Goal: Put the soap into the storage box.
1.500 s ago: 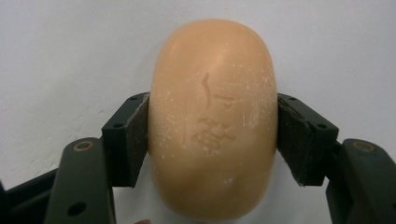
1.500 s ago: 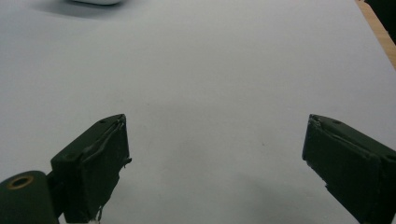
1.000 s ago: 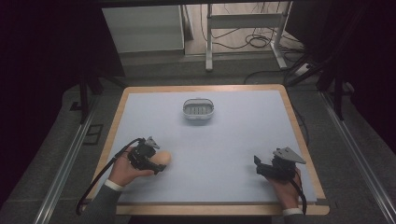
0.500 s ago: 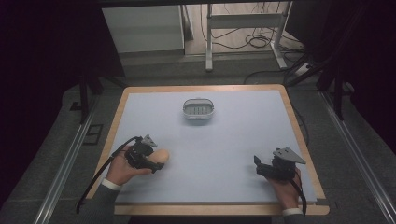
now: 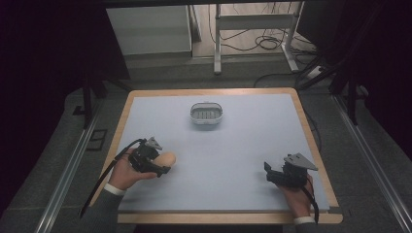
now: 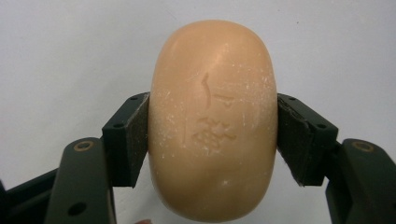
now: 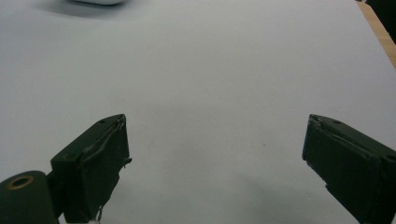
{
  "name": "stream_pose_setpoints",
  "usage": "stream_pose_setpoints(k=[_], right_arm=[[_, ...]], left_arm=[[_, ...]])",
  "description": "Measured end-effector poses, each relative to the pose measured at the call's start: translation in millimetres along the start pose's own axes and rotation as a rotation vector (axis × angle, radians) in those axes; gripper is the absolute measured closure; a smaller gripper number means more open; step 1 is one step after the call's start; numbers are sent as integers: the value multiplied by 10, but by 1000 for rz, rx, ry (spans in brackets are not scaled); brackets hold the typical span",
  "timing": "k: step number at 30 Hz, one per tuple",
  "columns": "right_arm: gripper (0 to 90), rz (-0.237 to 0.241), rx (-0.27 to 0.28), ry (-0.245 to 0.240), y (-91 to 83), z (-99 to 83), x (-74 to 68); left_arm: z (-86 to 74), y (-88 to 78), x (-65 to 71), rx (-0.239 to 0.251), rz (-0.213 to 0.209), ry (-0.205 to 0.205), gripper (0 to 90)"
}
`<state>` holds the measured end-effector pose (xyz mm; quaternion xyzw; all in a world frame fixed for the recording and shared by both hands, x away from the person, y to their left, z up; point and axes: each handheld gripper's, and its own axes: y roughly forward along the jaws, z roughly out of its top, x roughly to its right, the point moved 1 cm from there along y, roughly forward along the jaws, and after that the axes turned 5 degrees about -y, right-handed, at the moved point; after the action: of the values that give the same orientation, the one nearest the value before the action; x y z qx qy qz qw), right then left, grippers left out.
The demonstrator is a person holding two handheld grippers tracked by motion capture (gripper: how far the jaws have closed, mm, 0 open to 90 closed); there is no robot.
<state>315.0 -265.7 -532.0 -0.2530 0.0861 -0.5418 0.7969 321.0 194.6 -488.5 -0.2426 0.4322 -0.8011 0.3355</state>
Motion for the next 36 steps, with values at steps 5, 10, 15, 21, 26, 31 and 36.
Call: stream_pose_setpoints(k=[5, 10, 15, 21, 26, 31, 36], right_arm=[[74, -4, -1, -3, 0, 0, -4], [74, -7, -4, -8, 4, 1, -10], [74, -8, -4, -7, 4, 1, -10], [74, -7, -4, -8, 4, 1, -11], [74, -8, -4, -10, 5, 1, -12], [74, -10, -5, -13, 6, 2, -14], [74, -13, -9, -13, 8, 3, -13]], left_arm=[[20, -18, -2, 4, -2, 3, 326], [57, -39, -18, 9, -1, 3, 326], [106, -40, -21, 12, 0, 8, 326], [156, -29, -8, 12, 2, 16, 326], [189, -34, -4, 10, 5, 25, 326], [246, -41, 0, 12, 5, 30, 326], [298, -34, 18, 12, 5, 38, 326]])
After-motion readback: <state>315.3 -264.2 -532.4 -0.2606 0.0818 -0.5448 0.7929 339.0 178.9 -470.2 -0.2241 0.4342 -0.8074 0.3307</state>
